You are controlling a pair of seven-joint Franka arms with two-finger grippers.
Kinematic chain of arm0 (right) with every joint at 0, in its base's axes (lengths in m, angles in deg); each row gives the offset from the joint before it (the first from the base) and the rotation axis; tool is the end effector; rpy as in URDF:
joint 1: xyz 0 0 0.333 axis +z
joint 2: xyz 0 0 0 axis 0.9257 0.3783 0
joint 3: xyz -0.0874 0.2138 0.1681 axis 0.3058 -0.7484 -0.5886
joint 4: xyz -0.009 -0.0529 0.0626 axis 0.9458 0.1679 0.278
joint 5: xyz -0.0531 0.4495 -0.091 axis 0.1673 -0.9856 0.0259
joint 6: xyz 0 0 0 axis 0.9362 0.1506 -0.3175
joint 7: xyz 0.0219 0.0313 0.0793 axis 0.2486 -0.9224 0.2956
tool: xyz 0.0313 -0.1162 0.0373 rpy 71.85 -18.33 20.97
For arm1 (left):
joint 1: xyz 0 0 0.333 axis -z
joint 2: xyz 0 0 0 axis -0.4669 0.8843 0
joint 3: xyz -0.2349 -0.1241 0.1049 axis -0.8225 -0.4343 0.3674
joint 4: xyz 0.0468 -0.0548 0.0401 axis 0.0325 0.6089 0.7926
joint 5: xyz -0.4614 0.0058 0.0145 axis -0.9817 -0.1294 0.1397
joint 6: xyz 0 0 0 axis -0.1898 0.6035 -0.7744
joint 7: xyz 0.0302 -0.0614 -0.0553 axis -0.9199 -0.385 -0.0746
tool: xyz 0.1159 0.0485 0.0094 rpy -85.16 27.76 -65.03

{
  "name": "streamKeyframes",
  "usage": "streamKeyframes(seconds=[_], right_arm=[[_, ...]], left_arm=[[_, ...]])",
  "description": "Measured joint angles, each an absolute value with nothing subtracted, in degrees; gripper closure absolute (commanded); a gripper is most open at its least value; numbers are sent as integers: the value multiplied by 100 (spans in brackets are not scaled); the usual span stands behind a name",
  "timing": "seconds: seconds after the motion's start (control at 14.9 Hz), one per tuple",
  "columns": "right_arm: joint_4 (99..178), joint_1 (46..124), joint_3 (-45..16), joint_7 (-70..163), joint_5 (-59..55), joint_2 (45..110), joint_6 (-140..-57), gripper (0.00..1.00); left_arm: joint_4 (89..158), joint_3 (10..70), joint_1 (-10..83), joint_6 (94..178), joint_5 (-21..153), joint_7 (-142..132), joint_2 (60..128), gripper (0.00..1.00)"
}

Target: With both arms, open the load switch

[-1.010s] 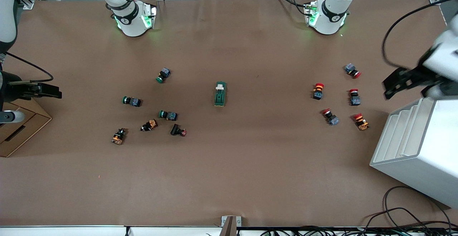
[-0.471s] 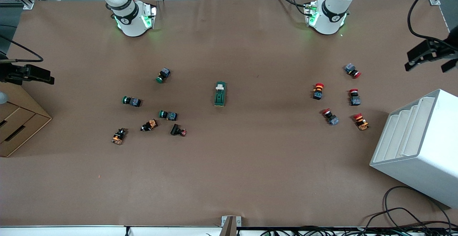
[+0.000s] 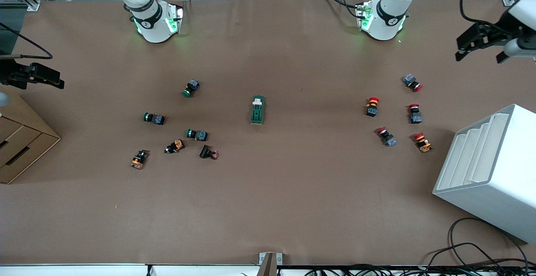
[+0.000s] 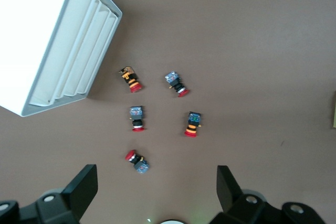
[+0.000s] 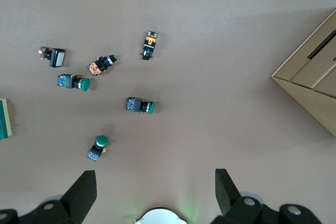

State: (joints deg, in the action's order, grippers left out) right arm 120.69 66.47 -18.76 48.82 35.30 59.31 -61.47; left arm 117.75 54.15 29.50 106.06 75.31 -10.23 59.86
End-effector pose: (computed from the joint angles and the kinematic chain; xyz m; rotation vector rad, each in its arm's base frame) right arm 0.6249 -0.0300 0.5802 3.1262 -0.0053 -0.2372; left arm 0.5722 -0.0628 0.6223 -3.1296 0.1352 -0.0322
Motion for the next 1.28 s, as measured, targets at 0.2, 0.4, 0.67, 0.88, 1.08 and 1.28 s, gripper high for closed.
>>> streamKeyframes(seconds=[0.2, 0.4, 0.67, 0.88, 1.08, 1.28], right_arm=[[12135, 6646, -1861, 4882, 3530, 5889, -6178, 0], [12148, 6644, -1853, 4882, 3528, 5823, -6175, 0], [12162, 6642, -1833, 4881, 3528, 5664, -6132, 0], [12164, 6643, -1838, 4879, 3528, 5494, -6022, 0], [12187, 6649, -1851, 4876, 3528, 5401, -5904, 0], [12345, 6655, -1863, 4876, 3529, 5403, -5974, 0]], left_arm=[[11819, 5223, 2952, 10639, 7531, -847, 5987, 0], [11841, 5244, 2947, 10659, 7531, -847, 5989, 0], [11843, 5264, 2938, 10755, 7531, -856, 6014, 0], [11843, 5264, 2938, 10774, 7531, -868, 6025, 0], [11843, 5264, 2937, 10778, 7531, -870, 6025, 0], [11843, 5265, 2937, 10782, 7531, -870, 6025, 0]])
